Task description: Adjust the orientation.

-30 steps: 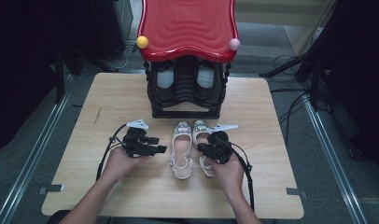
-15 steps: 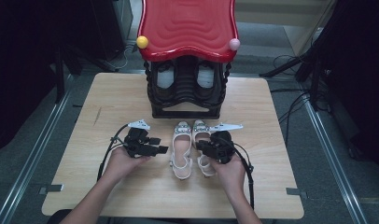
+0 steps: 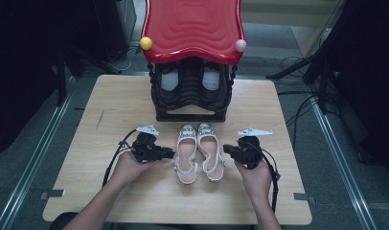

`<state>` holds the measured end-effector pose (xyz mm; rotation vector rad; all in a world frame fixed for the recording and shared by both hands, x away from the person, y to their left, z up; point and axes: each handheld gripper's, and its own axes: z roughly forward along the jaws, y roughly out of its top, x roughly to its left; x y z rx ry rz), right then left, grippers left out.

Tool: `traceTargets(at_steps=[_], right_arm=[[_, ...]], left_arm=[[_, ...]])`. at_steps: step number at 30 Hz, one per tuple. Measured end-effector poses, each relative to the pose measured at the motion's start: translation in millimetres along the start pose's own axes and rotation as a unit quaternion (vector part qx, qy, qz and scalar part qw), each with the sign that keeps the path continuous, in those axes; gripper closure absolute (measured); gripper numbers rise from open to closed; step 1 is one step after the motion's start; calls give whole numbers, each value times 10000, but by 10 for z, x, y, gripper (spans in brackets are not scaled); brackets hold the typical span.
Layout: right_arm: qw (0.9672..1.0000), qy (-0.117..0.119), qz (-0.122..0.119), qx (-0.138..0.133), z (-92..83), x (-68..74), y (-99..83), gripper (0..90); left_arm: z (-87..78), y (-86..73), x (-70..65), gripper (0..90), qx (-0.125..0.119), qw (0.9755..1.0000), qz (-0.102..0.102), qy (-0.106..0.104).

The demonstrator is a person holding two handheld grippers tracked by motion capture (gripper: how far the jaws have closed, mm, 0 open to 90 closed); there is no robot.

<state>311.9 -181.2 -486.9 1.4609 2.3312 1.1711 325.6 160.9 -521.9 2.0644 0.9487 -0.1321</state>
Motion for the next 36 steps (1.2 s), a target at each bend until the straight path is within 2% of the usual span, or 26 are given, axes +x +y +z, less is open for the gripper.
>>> traceTargets(at_steps=[4,7,9,14,17,20,26,32,36], right_arm=[[9997,-97,113,207,134,-105,-53,900],[9992,51,172,368,211,-124,-74,900],[9990,47,159,425,256,-93,-90,900],[9991,56,155,392,264,-75,-98,900],[9990,54,160,414,264,-70,-98,900],[9990,65,182,400,265,-68,-100,900],[9991,62,151,388,270,-72,-99,900],[9991,79,204,356,250,-96,-89,892],[9995,119,202,194,188,-78,-57,869]], left_arm=[[43,12,-44,775,20,9999,98,8],[44,9,-36,788,12,10000,75,-54],[55,10,-46,804,11,9999,110,-62],[108,7,-101,827,25,9997,120,-226],[132,12,-136,820,45,9996,205,-204],[127,12,-118,814,53,9995,166,-259],[133,15,-148,817,57,9996,218,-157],[40,25,-147,765,33,9994,342,65],[-45,36,-121,723,-81,9994,323,129]])
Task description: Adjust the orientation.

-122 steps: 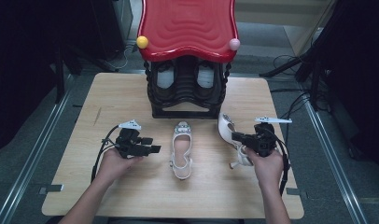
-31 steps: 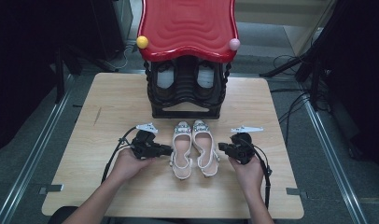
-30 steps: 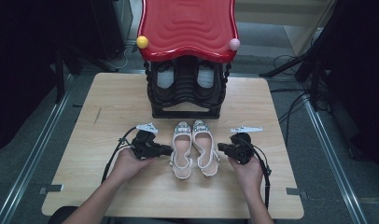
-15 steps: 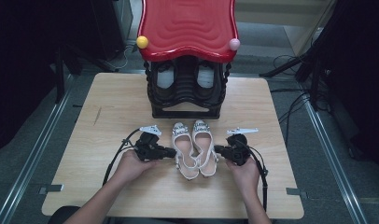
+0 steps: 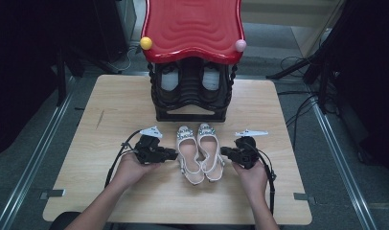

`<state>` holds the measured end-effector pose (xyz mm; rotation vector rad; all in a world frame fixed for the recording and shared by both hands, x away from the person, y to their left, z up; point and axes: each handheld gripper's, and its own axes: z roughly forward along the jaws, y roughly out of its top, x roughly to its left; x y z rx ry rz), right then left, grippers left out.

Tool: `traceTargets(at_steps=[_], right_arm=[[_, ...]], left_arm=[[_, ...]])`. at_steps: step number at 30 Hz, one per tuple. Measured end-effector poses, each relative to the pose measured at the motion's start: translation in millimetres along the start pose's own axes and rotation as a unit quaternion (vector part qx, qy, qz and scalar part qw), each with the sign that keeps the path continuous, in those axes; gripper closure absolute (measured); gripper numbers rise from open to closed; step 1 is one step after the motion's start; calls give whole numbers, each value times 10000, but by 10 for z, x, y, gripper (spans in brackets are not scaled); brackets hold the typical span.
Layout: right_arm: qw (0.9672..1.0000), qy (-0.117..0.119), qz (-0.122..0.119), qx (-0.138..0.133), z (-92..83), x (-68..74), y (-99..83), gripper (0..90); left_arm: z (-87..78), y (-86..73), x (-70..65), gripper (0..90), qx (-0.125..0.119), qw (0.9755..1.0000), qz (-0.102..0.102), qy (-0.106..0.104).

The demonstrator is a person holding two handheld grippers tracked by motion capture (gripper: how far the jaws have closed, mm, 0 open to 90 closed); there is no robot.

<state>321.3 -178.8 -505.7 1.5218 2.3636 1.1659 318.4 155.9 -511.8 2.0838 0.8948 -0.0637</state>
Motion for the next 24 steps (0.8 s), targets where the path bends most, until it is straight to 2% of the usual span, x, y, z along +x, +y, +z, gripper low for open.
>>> traceTargets(at_steps=[6,9,12,14,18,24], right_arm=[[9995,128,-73,-269,-121,97,67,832],[9991,189,-135,-346,-148,144,88,798],[9986,311,-146,-406,-151,193,109,770],[9985,355,-174,-388,-143,224,124,756],[9983,412,-211,-352,-105,289,166,732],[9978,529,-311,-237,21,418,245,711]], left_arm=[[-82,-1,76,681,-141,9998,-128,70],[-109,14,83,661,-68,9998,-50,185],[-119,17,99,620,-52,9997,-120,214],[-129,18,104,617,-38,9996,-100,267],[-157,21,116,605,-106,9996,-151,228],[-189,18,149,585,-176,9992,-223,289]])
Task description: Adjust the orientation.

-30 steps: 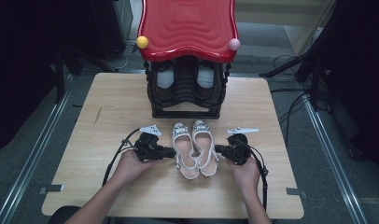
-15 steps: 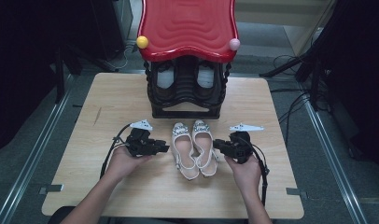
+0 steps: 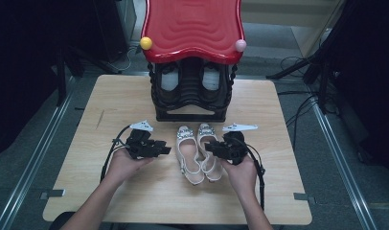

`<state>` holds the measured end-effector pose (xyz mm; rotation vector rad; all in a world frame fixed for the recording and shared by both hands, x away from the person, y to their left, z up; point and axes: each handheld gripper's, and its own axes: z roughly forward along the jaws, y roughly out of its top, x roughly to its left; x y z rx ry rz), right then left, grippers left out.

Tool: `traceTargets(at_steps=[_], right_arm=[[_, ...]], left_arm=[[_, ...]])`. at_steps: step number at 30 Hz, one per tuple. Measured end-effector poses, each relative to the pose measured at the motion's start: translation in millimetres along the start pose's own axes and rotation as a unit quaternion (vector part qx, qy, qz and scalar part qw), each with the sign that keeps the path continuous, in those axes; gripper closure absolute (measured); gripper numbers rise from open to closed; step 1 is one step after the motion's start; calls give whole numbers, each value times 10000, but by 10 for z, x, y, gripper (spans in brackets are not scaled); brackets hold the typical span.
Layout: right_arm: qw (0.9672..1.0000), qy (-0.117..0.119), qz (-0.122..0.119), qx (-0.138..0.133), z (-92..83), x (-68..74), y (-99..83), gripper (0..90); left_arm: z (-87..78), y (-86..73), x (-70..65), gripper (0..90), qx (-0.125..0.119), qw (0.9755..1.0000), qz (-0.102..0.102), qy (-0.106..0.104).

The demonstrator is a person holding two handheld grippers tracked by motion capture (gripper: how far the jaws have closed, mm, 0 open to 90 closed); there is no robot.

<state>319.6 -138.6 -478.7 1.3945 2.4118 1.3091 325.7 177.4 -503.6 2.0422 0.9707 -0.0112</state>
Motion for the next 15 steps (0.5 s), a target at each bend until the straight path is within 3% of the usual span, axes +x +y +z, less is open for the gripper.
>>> traceTargets(at_steps=[8,15], right_arm=[[9999,41,1,142,179,84,81,677],[9993,-144,43,338,334,84,113,610]], left_arm=[[-17,-1,21,574,-24,10000,-9,13],[-14,0,13,572,-47,10000,10,3]])
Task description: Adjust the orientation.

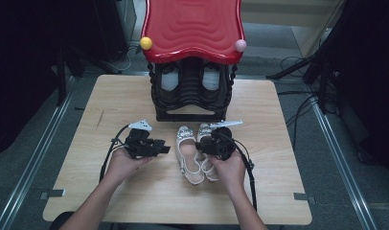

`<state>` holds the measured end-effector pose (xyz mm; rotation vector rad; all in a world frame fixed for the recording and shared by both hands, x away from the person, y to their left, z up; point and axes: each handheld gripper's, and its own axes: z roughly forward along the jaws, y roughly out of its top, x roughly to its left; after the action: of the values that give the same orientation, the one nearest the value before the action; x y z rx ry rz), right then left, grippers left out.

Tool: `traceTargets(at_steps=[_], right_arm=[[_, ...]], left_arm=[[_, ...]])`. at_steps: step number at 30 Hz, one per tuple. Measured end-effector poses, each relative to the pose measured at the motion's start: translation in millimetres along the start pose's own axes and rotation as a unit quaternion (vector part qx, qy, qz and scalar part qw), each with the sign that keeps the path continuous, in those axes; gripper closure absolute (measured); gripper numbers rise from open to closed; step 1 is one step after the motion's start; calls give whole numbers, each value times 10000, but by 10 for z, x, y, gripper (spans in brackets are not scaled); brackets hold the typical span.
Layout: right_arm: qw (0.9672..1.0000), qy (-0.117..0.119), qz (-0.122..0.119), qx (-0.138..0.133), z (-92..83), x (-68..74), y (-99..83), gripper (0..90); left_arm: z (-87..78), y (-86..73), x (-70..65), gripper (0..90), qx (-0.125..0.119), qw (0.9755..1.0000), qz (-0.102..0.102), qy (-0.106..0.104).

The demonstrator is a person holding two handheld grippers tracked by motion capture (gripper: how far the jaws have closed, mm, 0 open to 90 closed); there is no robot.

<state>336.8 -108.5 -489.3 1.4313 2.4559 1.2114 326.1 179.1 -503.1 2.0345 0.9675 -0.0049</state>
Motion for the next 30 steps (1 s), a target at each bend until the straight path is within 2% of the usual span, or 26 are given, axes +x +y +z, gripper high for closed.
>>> traceTargets(at_steps=[1,3,8,14,21,24,27,30], right_arm=[[10000,-29,-31,37,26,-3,10,597],[9999,43,72,97,47,5,39,590],[9998,-86,42,161,62,48,83,585],[9995,-119,121,281,126,94,151,562],[9982,-312,128,500,136,68,170,575],[9978,-326,188,555,145,38,157,577],[9965,-368,213,718,208,59,168,580],[9959,-462,143,760,283,85,195,595]], left_arm=[[-1,0,-1,572,-1,10000,5,1],[-2,1,0,572,-7,10000,4,-2],[-5,2,0,572,-16,10000,-7,2],[-5,3,-1,571,-5,10000,9,6],[-9,1,8,571,-24,10000,-5,22],[2,1,6,571,9,10000,3,31],[9,4,-7,571,17,10000,27,16],[7,5,-9,571,18,10000,26,13]])
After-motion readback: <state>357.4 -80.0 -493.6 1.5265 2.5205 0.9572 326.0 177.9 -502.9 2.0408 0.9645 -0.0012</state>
